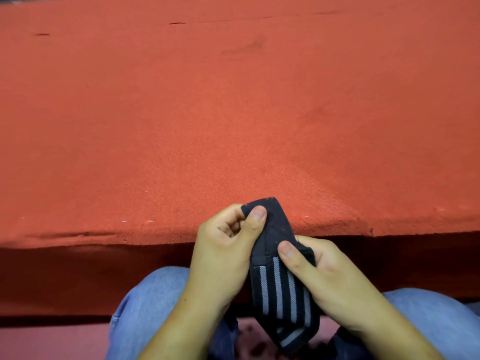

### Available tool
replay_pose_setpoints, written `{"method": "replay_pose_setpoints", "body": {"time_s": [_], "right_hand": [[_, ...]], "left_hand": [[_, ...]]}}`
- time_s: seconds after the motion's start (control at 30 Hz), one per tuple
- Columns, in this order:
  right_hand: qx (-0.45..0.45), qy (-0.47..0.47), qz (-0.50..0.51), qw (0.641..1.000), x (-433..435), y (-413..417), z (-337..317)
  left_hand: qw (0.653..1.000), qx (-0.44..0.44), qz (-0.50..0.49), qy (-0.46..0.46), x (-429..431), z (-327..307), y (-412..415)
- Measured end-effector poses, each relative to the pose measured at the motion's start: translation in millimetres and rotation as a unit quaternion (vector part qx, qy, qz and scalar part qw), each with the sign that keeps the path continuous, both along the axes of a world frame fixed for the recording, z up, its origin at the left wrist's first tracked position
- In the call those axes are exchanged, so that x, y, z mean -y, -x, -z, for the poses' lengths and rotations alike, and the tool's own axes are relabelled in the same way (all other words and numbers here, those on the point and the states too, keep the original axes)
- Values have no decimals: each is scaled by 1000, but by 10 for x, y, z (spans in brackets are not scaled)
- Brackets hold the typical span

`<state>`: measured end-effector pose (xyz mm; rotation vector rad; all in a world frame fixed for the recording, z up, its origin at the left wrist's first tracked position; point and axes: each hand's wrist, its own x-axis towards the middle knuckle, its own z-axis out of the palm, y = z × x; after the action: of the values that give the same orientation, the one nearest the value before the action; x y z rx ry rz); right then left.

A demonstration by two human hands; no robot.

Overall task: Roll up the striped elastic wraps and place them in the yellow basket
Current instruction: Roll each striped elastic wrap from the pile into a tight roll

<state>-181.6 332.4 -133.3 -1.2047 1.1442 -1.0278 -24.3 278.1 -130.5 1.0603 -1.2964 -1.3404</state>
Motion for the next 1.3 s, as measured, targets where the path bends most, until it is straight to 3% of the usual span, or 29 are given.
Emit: {"method": "replay_pose_setpoints", "body": {"time_s": [0.2, 0.4, 0.7, 1.3], "right_hand": [[-15, -2, 12, 1000, -8, 6, 60], [11, 24, 86, 996, 2, 35, 84], [40, -6, 78, 996, 7, 33, 145], [42, -12, 113, 993, 0, 33, 125]], "left_hand": [[999, -14, -30, 8, 19, 12, -13], [997, -64, 33, -10, 12, -6, 39], [998, -48, -29, 12, 11, 18, 21], [998, -46, 41, 21, 27, 31, -3]]}}
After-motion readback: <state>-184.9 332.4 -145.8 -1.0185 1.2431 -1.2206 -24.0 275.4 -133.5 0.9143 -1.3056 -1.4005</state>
